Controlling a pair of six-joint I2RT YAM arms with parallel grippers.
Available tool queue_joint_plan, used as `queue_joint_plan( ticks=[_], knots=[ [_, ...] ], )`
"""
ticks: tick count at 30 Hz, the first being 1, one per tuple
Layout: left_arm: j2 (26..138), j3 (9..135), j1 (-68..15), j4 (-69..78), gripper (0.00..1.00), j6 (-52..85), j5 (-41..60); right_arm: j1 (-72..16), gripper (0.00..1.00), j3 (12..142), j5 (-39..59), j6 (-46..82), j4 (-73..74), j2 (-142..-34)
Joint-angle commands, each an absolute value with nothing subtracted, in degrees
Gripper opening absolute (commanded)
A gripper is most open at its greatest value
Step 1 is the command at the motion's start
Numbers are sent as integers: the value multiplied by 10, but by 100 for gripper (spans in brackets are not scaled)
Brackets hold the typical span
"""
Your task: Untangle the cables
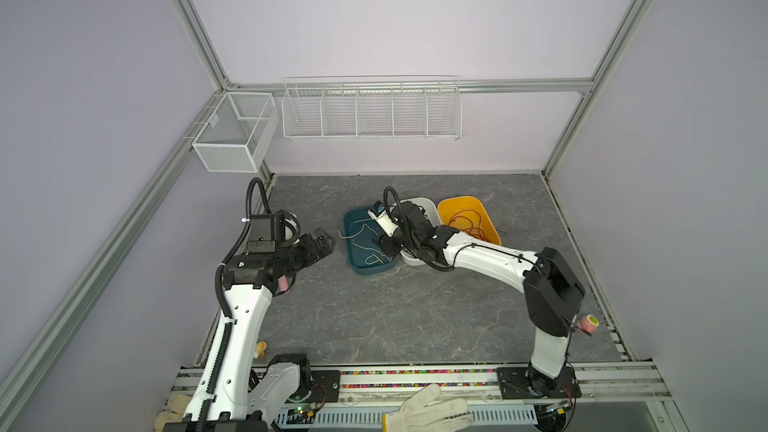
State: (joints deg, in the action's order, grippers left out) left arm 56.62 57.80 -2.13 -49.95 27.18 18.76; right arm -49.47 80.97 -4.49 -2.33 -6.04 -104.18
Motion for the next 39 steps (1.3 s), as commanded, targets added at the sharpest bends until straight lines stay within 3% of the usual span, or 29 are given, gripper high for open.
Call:
queue_joint_plan(
  ticks=[1,5,7,8,12,18,24,28,35,39],
  knots=[
    [539,536,-18,-435,99,259,148,-475,74,769,-76,-13,-58,-955],
    [502,473,-18,-360,99,256,94,-462,92,678,-129,-20,-41,-828],
    [474,440,-18,-309,99,259,69,-455,96,617,-176,-30,-40,-745],
    [458,424,-18,-280,99,260,54,-451,89,589,-195,-33,-43,-706],
    [404,341,-18,-150,99,261,-11,-418,89,459,-278,-16,-53,-551],
    [456,277,-19,-27,99,205,-46,-365,89,328,-427,-16,-21,-421],
    [475,195,-18,126,98,128,-98,-249,89,252,-425,27,50,-457],
    [543,164,-18,207,98,99,-107,-162,89,238,-311,28,106,-517],
    [644,161,-18,335,99,59,-86,-57,88,211,-223,40,261,-613],
    [694,170,-18,397,99,50,-112,-43,88,206,-193,12,371,-709]
  ],
)
